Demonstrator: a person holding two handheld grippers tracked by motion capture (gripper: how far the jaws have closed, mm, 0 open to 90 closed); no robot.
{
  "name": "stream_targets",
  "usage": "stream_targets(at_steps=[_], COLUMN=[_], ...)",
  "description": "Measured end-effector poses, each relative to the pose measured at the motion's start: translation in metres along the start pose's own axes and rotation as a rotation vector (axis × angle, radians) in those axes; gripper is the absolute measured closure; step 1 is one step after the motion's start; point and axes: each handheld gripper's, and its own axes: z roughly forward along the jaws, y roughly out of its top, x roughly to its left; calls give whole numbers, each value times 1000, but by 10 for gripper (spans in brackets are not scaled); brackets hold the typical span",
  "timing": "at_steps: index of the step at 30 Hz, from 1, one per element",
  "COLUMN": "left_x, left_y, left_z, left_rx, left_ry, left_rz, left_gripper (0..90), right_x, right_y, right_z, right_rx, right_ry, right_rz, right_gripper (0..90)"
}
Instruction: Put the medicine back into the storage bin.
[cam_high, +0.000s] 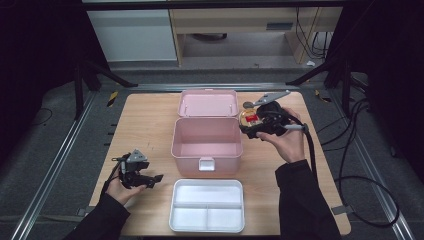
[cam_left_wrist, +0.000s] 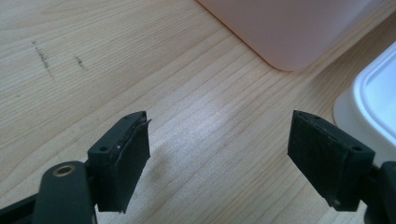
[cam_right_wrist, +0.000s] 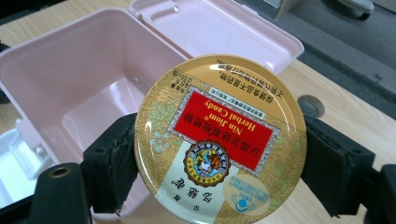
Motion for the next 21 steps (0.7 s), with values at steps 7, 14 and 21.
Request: stream_targets(at_steps=[7,14,21], left_x=[0,0,0], left_y=[0,-1,-1], left_z=[0,0,0], left_rx=[3,0,-1], left_ry=[2,1,0], left_rz=[2,2,3], left_gripper=[208,211,212], right_x=[13,25,40], right_y=[26,48,63], right_z=[23,45,68], right_rx=[-21,-33,-39], right_ry=[56,94,145], right_rz=[-27,-48,-75], right_gripper=[206,206,206])
